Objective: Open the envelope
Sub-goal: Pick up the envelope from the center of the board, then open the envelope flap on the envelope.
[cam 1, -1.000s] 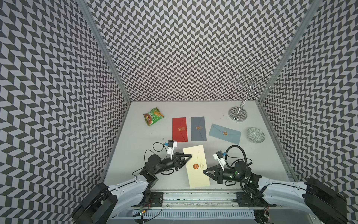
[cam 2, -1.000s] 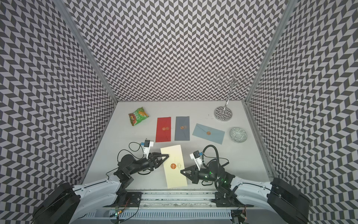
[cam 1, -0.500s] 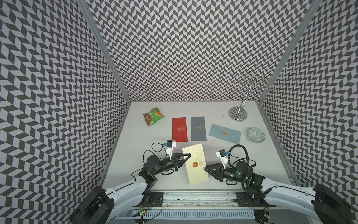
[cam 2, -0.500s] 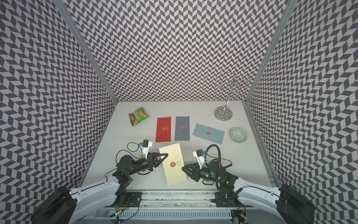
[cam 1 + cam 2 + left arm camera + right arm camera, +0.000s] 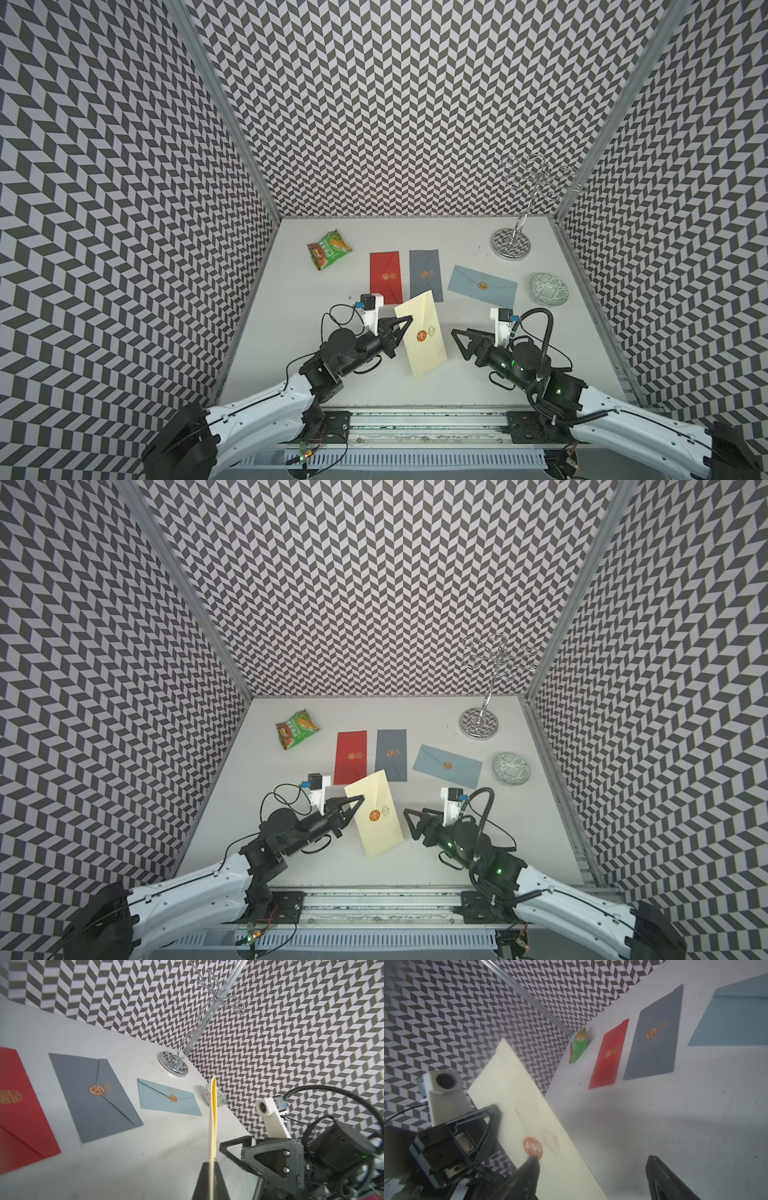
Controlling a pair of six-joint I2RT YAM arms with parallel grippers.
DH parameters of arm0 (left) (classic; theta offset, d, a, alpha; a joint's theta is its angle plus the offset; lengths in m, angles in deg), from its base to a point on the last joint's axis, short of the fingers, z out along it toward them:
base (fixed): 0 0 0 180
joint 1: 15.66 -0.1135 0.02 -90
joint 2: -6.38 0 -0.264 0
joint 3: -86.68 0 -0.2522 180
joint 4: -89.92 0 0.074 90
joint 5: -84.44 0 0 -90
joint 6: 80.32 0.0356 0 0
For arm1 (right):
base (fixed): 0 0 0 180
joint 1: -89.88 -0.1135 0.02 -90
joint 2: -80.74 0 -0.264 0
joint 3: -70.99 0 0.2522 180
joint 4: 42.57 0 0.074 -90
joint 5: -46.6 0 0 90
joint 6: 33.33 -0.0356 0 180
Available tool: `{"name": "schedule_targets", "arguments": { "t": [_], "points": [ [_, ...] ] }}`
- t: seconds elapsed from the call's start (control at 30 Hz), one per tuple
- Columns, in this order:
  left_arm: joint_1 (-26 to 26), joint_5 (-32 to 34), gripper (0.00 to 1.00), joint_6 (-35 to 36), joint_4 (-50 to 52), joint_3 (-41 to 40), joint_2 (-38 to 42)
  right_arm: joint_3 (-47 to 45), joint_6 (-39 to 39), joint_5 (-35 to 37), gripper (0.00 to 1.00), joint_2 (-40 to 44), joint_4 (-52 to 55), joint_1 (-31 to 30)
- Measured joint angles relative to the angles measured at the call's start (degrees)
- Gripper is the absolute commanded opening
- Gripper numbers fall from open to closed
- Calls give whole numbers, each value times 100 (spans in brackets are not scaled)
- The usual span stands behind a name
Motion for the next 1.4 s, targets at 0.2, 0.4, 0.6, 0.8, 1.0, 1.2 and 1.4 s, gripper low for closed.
{"name": "schedule_targets", "arguments": {
  "t": [0.2,0.4,0.6,0.8,1.0,1.2,1.4],
  "points": [
    [772,1425,0,328,715,1150,-772,1467,76,957,84,-868,660,11],
    [1180,2035,0,330,791,1106,-994,1646,101,1158,81,-1235,800,11],
    [1180,2166,0,173,763,713,-861,691,297,560,78,-1150,544,48],
    [1180,2186,0,-22,761,442,-643,791,601,9,78,-999,208,50],
    [1182,2127,0,-315,546,164,-463,935,658,-525,77,-1488,87,55],
    [1182,2048,0,-588,479,-181,-367,1316,719,-1078,75,-2264,236,57],
    [1182,2050,0,-732,435,-319,-199,1613,708,-1303,75,-2612,310,57]
  ]
}}
